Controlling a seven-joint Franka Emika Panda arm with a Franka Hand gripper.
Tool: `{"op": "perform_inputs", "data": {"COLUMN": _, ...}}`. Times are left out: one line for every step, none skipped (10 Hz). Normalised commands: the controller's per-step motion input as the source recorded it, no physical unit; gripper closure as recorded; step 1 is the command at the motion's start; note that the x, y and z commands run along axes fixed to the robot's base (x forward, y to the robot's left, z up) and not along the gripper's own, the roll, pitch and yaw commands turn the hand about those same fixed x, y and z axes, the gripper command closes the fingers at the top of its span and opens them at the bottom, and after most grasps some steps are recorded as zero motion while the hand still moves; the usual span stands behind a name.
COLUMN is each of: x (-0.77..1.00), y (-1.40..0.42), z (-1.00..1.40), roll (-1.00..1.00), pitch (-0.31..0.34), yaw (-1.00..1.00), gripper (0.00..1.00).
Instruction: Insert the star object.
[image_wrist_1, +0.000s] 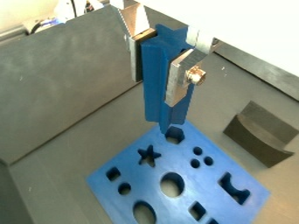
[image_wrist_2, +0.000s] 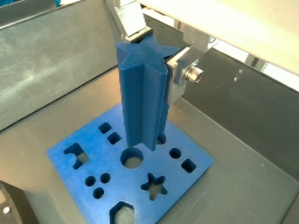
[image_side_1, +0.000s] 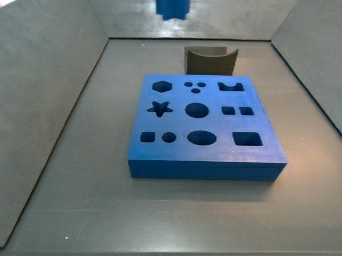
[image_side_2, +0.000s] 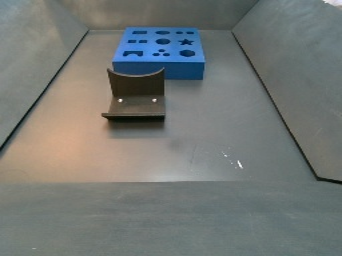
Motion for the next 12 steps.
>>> {"op": "perform_inputs", "data": {"x": -0.22, "y": 0.00, "z": -1.00, "roll": -0.02, "pitch": -0.027, "yaw": -0.35, "gripper": 1.00}}
{"op": "perform_inputs", "data": {"x": -0.17, "y": 0.00, "z": -1.00, "roll": -0.02, "pitch": -0.033, "yaw": -0.35, "gripper": 1.00}}
{"op": "perform_inputs", "data": {"x": -0.11, "y": 0.00, "z": -1.00, "roll": -0.01, "pitch": -0.050, "yaw": -0.38, "gripper": 1.00}}
{"op": "perform_inputs", "data": {"x": -0.03, "y": 0.00, "z": -1.00, "roll": 0.00, "pitch": -0.043, "yaw": -0.39, "gripper": 1.00}}
{"op": "perform_inputs", "data": {"x": 0.00, "y": 0.00, "z": -1.00, "roll": 0.00, "pitch": -0.051, "yaw": -0.34, "gripper": 1.00}}
{"op": "perform_inputs", "data": {"x": 0.00, "y": 0.00, "z": -1.00, "roll": 0.00, "pitch": -0.056, "yaw": -0.30, "gripper": 1.00}}
{"op": "perform_inputs", "data": {"x": 0.00, "y": 0.00, "z": -1.00, "roll": -0.01, "pitch": -0.074, "yaw": -0.26, "gripper": 1.00}}
{"op": "perform_inputs", "data": {"x": 0.00, "y": 0.00, "z": -0.81, "roll": -0.01, "pitch": -0.030, "yaw": -0.23, "gripper": 1.00}}
{"op": "perform_inputs", "data": {"x": 0.00, "y": 0.00, "z": -0.54, "roll": 0.00, "pitch": 0.000, "yaw": -0.14, "gripper": 1.00}}
{"op": "perform_inputs", "data": {"x": 0.00, "y": 0.01, "z": -0.49, "roll": 0.00, "pitch": 0.000, "yaw": -0.11, "gripper": 1.00}}
{"op": "perform_inputs", "data": {"x": 0.00, "y": 0.03, "z": -0.48, "roll": 0.00, "pitch": 0.000, "yaw": -0.09, "gripper": 1.00}}
{"op": "perform_inputs", "data": {"x": 0.00, "y": 0.04, "z": -0.45, "roll": 0.00, "pitch": 0.000, "yaw": -0.08, "gripper": 1.00}}
